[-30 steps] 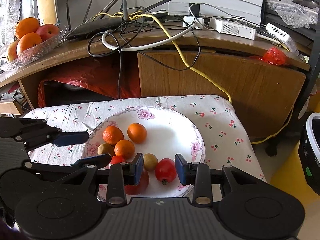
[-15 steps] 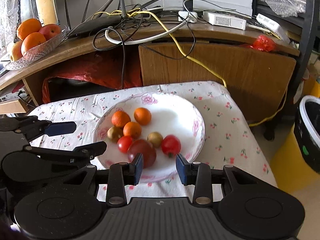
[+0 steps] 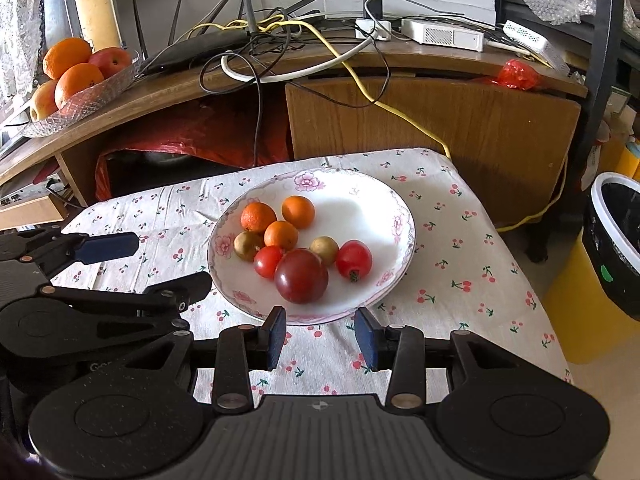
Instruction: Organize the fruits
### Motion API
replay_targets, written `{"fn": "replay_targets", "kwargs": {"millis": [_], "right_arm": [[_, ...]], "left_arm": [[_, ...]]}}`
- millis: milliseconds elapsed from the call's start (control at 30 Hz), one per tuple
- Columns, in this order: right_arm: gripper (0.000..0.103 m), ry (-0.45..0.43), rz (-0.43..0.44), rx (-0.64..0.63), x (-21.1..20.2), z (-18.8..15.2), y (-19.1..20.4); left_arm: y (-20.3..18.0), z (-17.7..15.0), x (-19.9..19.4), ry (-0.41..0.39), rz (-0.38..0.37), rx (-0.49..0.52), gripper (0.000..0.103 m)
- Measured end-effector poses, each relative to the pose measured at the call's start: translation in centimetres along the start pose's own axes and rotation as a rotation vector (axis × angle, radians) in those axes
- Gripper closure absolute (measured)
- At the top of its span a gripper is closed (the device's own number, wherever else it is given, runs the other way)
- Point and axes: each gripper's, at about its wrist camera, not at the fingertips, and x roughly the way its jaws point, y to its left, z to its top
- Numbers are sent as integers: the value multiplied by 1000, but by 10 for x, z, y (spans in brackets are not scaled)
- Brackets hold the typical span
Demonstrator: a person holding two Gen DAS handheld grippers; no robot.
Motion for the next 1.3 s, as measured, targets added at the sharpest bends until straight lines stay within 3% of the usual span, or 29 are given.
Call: {"fn": "replay_targets", "kwargs": {"millis": [167, 500, 600, 1067, 1300], "right_arm": [[68, -7, 7, 16, -7, -3, 0], [67, -34, 27, 50, -34, -12, 3], [67, -44, 36, 66, -44, -17, 4], [66, -75, 46, 96, -82, -41, 13], [61, -94, 42, 114, -98, -53, 17]], "left_arm": [[-2, 1, -7, -10, 15, -12, 21], [-10, -3, -39, -68, 114, 11, 4], [-9, -5, -49, -81, 111, 5, 1], [-12, -23, -86, -90, 85, -28, 0], [-13, -42, -99, -66, 112, 2, 0]]}}
